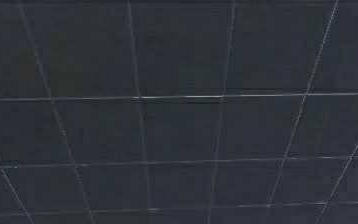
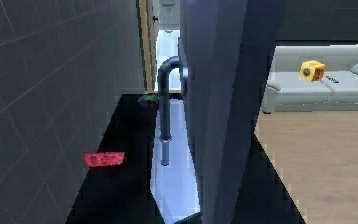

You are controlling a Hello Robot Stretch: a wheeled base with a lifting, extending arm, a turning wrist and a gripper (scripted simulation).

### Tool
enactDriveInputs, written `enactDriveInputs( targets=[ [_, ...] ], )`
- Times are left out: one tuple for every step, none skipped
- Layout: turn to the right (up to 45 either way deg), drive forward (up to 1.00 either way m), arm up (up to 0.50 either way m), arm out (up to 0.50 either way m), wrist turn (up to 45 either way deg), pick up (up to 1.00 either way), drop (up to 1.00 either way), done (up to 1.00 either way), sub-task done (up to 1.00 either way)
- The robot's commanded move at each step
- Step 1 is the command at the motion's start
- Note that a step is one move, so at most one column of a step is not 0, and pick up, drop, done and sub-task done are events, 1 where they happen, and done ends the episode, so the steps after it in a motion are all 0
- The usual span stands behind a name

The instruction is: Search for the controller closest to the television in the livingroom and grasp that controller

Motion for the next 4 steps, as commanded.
enactDriveInputs(
  targets=[
    [-15.0, 0.0, 0.0, 0.0, 0.0, 0.0, 0.0, 0.0, 0.0],
    [0.0, 0.0, 0.5, 0.0, 0.0, 0.0, 0.0, 0.0, 0.0],
    [0.0, 0.0, 0.28, 0.0, 0.0, 0.0, 0.0, 0.0, 0.0],
    [0.0, 0.0, 0.0, 0.46, 0.0, 0.0, 0.0, 0.0, 0.0]
  ],
)
